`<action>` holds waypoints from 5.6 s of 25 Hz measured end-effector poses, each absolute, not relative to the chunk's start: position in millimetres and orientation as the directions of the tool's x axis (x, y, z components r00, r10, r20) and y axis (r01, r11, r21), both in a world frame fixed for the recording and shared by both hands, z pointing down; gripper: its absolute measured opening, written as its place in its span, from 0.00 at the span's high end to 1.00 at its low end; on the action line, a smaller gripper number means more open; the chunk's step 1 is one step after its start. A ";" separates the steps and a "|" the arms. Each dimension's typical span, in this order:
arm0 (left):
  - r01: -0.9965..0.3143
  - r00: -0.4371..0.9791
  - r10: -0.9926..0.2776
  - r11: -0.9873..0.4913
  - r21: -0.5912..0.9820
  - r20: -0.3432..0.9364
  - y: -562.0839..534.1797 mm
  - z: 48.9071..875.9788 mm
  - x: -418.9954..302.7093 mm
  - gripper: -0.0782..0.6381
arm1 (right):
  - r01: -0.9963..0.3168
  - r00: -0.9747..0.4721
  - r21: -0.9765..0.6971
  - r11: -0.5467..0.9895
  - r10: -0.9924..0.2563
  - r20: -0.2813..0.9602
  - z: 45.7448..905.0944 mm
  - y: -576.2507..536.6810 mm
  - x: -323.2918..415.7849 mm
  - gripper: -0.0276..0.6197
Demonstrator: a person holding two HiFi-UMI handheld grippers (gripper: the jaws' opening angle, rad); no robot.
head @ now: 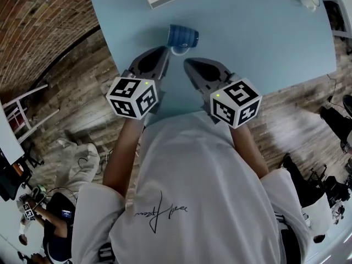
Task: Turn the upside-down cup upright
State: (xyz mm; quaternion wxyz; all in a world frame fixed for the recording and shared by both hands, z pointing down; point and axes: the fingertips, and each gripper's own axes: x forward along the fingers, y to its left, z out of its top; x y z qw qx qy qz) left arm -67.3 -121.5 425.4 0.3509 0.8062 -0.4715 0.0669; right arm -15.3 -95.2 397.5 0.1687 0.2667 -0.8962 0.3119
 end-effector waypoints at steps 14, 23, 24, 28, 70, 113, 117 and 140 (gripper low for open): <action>-0.787 0.582 -0.660 -0.308 0.535 0.475 -139.6 447.9 -64.7 0.88 | -0.613 -0.784 -0.533 0.584 -0.366 0.501 419.2 -102.2 -8.3 0.93; -0.776 0.603 -0.619 -0.313 0.547 0.502 -149.2 460.2 -63.9 0.88 | -0.642 -0.764 -0.550 0.535 -0.386 0.517 427.3 -109.6 2.2 0.92; -0.774 0.607 -0.614 -0.313 0.550 0.505 -150.5 461.2 -64.0 0.88 | -0.643 -0.763 -0.551 0.532 -0.386 0.518 428.4 -110.2 2.3 0.93; -0.763 0.619 -0.599 -0.305 0.570 0.509 -153.4 465.9 -63.3 0.87 | -0.646 -0.761 -0.557 0.522 -0.383 0.524 431.8 -110.1 3.6 0.92; -0.579 0.755 -0.522 -0.249 0.776 0.396 -151.3 475.5 -46.4 0.83 | -0.653 -0.756 -0.576 0.492 -0.376 0.535 442.6 -112.9 4.3 0.92; -0.632 0.743 -0.501 -0.310 0.710 0.443 -109.0 471.6 -44.3 0.85 | -0.659 -0.745 -0.527 0.536 -0.373 0.553 450.1 -103.7 2.7 0.93; -0.638 0.739 -0.501 -0.309 0.705 0.450 -102.7 471.3 -43.0 0.85 | -0.696 -0.704 -0.477 0.537 -0.378 0.602 464.6 -103.7 10.7 0.93; -0.665 0.734 -0.476 -0.361 0.654 0.484 -89.2 467.9 -36.0 0.85 | -0.742 -0.636 -0.414 0.528 -0.356 0.685 496.0 -101.9 19.2 0.93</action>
